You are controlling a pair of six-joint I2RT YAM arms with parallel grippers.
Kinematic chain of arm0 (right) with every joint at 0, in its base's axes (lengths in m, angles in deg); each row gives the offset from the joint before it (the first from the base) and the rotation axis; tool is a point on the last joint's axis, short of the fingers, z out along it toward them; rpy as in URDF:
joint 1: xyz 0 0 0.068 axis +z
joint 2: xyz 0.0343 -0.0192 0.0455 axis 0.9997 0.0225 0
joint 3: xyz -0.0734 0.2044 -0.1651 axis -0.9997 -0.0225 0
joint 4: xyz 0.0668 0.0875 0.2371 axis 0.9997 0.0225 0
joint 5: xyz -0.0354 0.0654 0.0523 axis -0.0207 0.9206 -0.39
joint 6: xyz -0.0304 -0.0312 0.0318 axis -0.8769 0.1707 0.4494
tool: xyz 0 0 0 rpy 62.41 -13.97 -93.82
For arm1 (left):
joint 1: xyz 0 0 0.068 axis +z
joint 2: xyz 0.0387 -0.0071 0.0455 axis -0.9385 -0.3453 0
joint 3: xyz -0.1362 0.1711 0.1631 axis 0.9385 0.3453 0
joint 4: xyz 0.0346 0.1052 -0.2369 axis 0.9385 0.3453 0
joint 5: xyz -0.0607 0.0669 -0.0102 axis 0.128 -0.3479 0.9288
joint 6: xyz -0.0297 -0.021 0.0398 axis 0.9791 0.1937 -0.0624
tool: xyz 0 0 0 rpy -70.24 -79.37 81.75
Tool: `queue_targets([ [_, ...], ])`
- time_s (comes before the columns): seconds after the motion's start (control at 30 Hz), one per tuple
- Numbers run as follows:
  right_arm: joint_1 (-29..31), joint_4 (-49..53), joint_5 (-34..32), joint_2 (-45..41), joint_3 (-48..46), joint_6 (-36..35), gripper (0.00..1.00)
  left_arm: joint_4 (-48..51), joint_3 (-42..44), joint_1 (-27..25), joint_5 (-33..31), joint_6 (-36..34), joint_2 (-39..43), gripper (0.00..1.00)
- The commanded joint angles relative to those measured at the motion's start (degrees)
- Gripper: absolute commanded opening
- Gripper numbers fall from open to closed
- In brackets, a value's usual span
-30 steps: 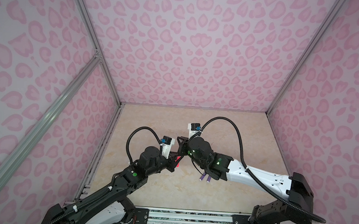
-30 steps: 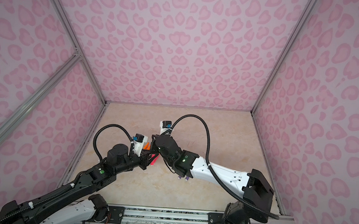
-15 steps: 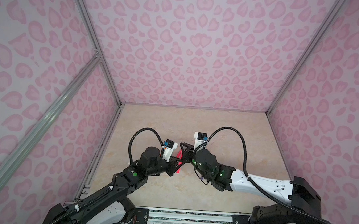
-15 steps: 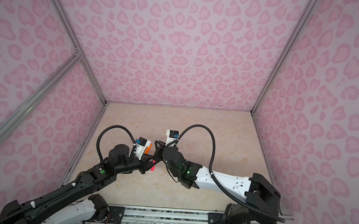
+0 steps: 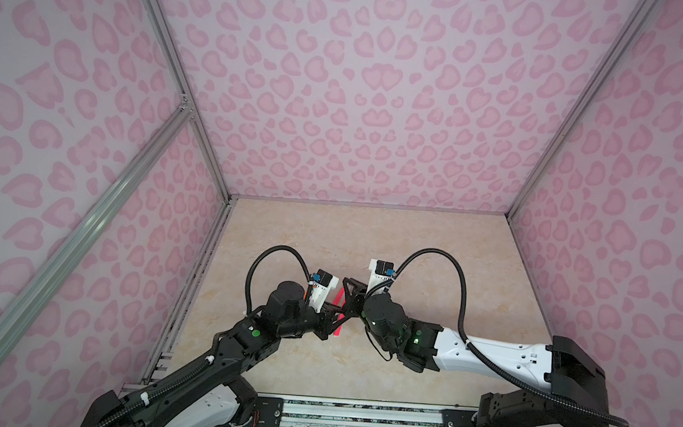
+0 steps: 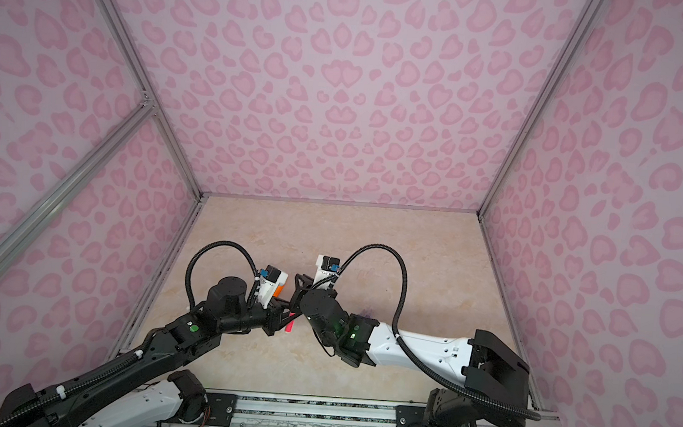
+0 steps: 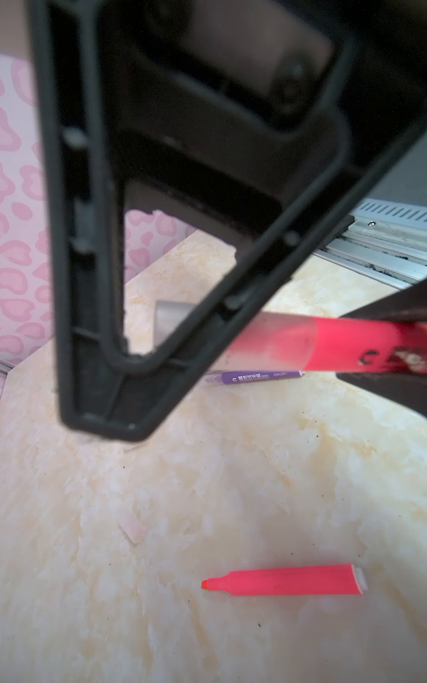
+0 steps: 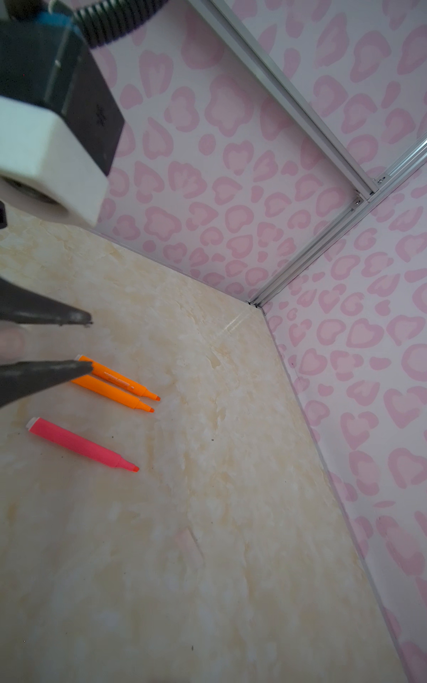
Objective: Insert the pens into the pen caps
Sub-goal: 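Open the right gripper and withdraw it while the left gripper lowers the capped highlighter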
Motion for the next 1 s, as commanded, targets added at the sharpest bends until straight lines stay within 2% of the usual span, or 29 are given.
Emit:
queue_targets([
  [0.0, 1.7, 10.1, 7.2, 0.7, -0.4, 1.1, 0.00, -10.1, -0.6, 1.1, -16.8, 2.7, 0.3, 0.04],
  [0.17, 1.1, 10.7, 1.9, -1.3, -0.3, -0.2, 0.00, -7.9, -1.9, 1.0, -16.1, 2.1, -1.0, 0.04],
  [0.2, 0.5, 11.7, 0.8, -2.2, -0.2, -0.2, 0.03, -7.7, -2.2, 1.0, -16.0, 2.0, -1.5, 0.04],
  [0.27, -0.8, 13.3, -0.9, -4.1, -0.2, 0.0, 0.17, -7.3, -2.7, 0.9, -15.9, 1.9, -2.5, 0.04],
  [0.33, -3.1, 14.8, -2.6, -7.1, -1.2, 0.2, 0.36, -6.8, -3.5, 0.8, -15.7, 1.9, -3.8, 0.04],
  [0.43, -6.7, 16.0, -4.8, -12.4, -4.3, 0.5, 0.49, -5.2, -5.4, 0.0, -16.0, 1.6, -7.0, 0.04],
  [0.57, -12.5, 15.8, -6.6, -21.1, -12.0, 1.4, 0.55, -1.5, -9.6, -2.4, -17.9, 0.9, -13.7, 0.04],
  [0.7, -19.0, 16.0, -3.9, -28.3, -17.1, 1.8, 0.57, 2.9, -15.5, -6.2, -19.6, -0.6, -23.1, 0.03],
  [0.83, -21.3, 17.0, -3.4, -30.9, -18.5, 1.7, 0.58, 7.1, -21.8, -8.1, -18.8, -1.2, -33.7, 0.03],
  [0.97, -22.4, 17.7, -2.0, -30.0, -18.0, 1.7, 0.58, 11.3, -27.8, -9.1, -16.7, -1.8, -43.6, 0.03],
])
